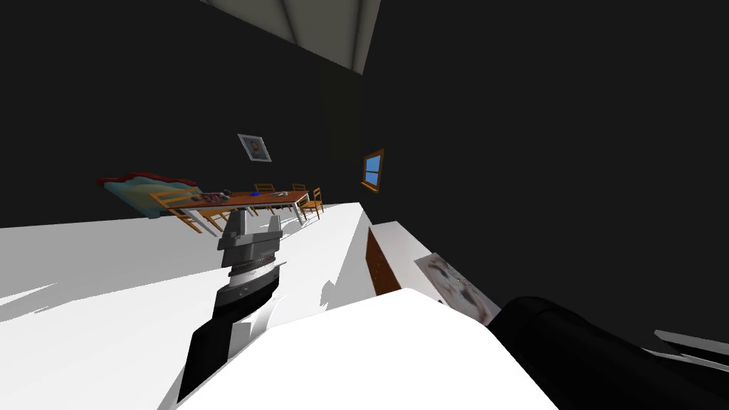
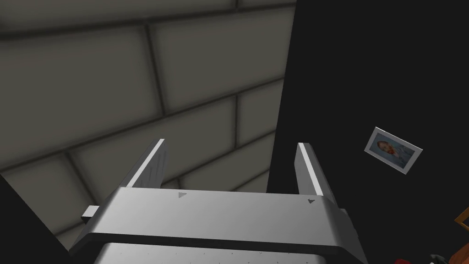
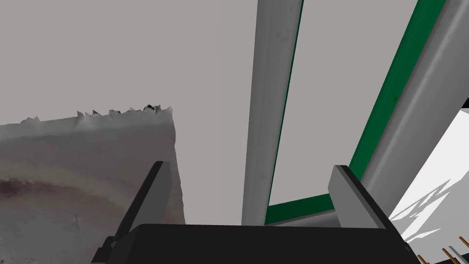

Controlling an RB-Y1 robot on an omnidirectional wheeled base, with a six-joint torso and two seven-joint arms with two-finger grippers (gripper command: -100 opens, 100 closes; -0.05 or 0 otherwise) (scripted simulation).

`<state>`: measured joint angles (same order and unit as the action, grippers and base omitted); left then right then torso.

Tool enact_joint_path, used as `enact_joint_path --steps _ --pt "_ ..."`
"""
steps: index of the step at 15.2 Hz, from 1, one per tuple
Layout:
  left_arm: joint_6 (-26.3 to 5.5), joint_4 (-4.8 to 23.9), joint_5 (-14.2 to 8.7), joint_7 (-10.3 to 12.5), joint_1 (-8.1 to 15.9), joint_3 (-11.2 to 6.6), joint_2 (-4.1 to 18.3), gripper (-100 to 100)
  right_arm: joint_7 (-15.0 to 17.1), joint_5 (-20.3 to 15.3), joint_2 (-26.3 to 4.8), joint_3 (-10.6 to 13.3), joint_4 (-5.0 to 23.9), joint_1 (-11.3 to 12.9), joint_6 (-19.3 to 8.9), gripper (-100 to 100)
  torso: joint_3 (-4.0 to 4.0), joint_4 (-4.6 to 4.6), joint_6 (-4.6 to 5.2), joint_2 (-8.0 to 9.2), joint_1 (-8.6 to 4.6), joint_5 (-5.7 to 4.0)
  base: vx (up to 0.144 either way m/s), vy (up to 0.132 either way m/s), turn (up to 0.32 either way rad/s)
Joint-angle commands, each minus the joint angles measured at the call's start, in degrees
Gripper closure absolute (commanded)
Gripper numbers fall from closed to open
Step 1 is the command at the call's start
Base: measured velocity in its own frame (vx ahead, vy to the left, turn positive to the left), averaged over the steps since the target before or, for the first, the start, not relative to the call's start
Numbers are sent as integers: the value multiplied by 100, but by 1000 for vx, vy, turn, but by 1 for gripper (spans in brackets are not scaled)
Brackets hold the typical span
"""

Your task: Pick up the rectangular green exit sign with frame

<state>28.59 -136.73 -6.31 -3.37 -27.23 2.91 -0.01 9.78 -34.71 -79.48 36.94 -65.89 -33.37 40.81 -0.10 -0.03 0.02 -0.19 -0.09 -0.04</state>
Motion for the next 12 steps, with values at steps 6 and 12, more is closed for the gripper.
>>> enact_joint_path --steps 6,12 --pt "0 0 0 0 0 0 0 0 -72 -44 247 51 112 26 -126 100 -3 -1 0 -5 3 2 3 -2 40" --pt "0 0 0 0 -1 0 0 0 -40 -29 101 23 92 43 -62 100 -5 -4 2 -5 -10 -15 -1 3 -39"
